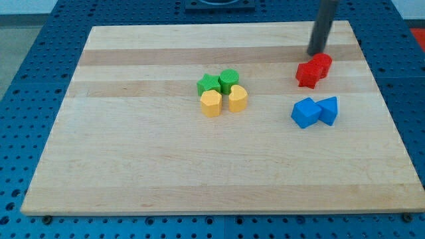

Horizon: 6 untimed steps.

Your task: Move your arm into the red blocks

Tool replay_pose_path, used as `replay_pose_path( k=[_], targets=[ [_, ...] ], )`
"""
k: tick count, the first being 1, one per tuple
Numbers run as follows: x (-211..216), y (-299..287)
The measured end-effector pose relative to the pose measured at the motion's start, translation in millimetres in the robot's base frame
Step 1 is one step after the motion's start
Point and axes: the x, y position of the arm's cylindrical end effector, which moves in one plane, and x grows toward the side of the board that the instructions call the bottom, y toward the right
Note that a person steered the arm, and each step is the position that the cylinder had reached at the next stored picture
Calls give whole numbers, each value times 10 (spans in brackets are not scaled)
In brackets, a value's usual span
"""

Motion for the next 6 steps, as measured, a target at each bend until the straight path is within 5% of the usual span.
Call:
replay_pose_path(
  k=[6],
  targets=[
    [772, 27]
  ],
)
